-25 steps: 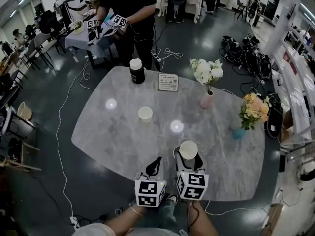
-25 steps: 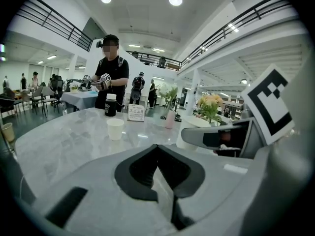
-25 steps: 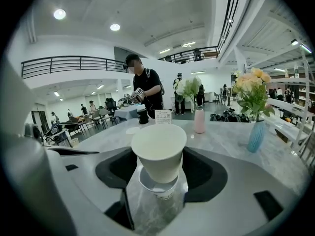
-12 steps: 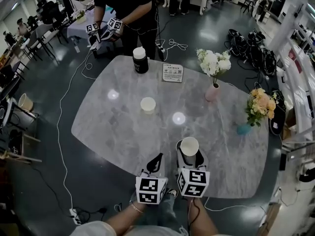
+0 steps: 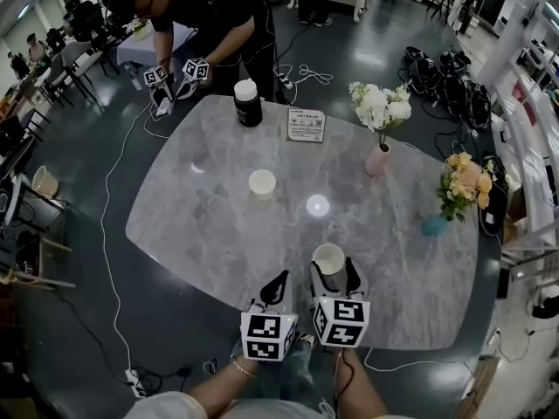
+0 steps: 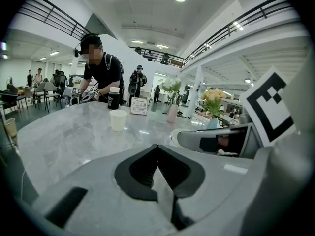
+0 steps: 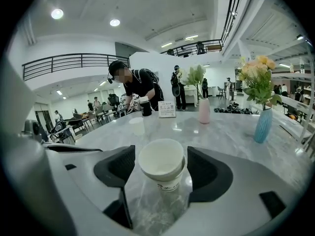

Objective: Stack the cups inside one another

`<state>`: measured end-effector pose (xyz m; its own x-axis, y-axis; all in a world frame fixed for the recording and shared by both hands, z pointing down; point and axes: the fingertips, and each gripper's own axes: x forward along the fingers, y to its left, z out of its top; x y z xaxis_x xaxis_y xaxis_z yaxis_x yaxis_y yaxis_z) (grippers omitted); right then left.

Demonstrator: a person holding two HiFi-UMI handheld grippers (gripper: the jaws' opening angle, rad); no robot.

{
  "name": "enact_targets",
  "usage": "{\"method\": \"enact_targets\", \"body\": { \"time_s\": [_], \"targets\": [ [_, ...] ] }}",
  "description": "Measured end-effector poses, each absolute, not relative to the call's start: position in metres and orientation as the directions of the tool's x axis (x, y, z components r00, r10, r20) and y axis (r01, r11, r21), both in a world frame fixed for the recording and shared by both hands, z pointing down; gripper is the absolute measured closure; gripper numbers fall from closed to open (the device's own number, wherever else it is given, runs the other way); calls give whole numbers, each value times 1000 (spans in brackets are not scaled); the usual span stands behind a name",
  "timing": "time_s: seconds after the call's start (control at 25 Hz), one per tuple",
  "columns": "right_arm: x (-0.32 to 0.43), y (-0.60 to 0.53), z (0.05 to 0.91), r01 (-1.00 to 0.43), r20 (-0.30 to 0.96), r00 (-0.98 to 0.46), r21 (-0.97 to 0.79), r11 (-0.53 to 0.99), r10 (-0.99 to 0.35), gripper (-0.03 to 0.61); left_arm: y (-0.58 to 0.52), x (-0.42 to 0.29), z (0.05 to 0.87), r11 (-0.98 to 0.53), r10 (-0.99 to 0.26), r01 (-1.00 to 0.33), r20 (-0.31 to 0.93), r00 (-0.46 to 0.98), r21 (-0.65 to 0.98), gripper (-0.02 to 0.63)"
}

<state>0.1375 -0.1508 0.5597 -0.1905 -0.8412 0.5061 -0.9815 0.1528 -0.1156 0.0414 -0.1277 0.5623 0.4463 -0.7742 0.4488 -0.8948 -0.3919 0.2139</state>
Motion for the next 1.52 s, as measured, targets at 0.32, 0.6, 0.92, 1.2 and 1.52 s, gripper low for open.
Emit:
{"method": "enact_targets", "body": {
  "time_s": [0.32,0.6,0.92,1.2,1.52],
  "targets": [
    [141,-152,558,-981,503,-188,-129,142,-844,299,-131,45,563,-399,-768,-891,451,454,216,614],
    [150,-154,550,-987,502,-158,-115,115,-851,302,-136,48,558,-408,-767,-887,447,461,214,614],
    [157,-157,523,-988,455,-149,-107,112,-878,363,-141,50,546,-418,-775,-884,426,468,211,614],
    [174,-158,496,-993,414,-104,-88,74,-904,523,-151,55,524,-426,-791,-880,386,475,210,614],
    [196,-147,473,-998,402,-40,-62,17,-915,568,-159,59,489,-453,-806,-871,332,490,189,614]
  ]
}}
